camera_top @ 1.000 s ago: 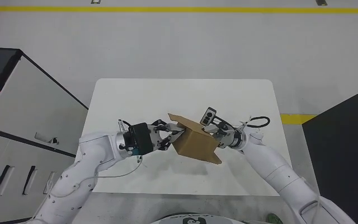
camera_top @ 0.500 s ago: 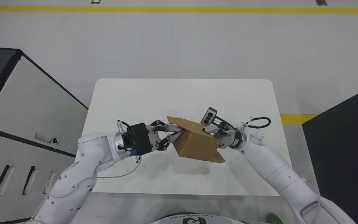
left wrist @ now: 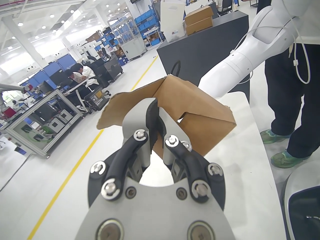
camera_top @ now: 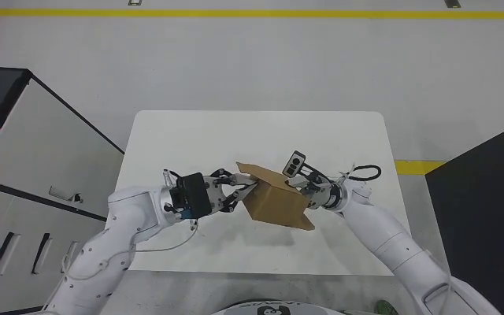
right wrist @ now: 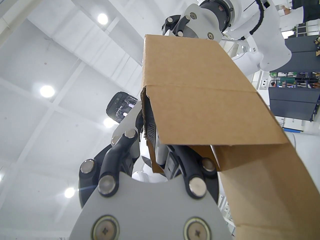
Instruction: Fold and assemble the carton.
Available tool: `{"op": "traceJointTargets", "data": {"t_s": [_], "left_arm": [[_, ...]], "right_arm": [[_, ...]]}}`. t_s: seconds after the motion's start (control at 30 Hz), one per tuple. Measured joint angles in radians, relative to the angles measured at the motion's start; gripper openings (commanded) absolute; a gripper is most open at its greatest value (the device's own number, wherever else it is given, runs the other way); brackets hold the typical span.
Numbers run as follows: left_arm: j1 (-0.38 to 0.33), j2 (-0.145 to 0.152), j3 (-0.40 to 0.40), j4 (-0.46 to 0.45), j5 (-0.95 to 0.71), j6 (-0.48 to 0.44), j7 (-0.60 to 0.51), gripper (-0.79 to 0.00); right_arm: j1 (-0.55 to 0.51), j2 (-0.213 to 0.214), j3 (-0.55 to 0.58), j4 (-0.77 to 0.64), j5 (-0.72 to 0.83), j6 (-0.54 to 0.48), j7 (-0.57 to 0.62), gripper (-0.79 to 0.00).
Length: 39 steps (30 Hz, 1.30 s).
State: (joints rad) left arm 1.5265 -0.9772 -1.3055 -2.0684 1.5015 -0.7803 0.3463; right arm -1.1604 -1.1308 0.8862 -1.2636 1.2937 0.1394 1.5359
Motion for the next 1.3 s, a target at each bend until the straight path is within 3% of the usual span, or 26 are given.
{"op": "traceJointTargets", "data": {"t_s": [1.3], "left_arm": [[-0.010, 0.004, 0.022, -0.001, 0.009, -0.003, -0.024, -0.785]], "right_arm": [[-0.003, 0.002, 0.000, -0.004, -0.001, 0.005, 0.000, -0.785]]}}
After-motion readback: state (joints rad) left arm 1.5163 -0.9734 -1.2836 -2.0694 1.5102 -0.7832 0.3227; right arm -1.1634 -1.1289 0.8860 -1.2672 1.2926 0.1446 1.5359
